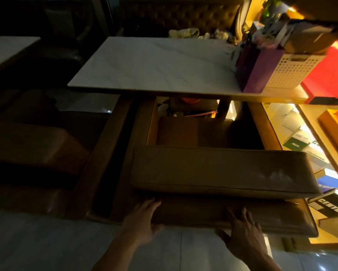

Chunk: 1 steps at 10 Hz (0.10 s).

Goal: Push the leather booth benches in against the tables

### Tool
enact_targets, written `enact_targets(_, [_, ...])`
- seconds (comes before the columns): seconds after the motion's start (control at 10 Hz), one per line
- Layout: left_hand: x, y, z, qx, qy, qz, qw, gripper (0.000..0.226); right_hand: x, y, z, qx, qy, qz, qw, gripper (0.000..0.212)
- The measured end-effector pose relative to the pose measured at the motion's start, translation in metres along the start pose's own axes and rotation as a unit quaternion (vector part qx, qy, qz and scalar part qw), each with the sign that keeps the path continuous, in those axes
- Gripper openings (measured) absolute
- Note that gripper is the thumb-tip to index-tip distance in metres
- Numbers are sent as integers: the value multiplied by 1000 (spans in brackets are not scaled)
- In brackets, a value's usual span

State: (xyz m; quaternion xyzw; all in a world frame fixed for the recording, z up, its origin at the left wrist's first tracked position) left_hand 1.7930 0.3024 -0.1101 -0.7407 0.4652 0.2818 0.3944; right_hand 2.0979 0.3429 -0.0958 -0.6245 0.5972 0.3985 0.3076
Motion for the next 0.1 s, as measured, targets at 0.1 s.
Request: enact_targets(0.1, [-19, 13, -20, 7, 15, -14, 1000, 79, -3, 19, -16, -9, -10, 35, 999, 87])
Point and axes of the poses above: each hand's wrist, its own z-axis towards the middle knuckle, its own x-axis out of the palm, y = z × x, the point moved 6 cm from there along z, towards the middle knuckle, and after that the axes turned 2 degrees about -x, right-handed, at the moved point
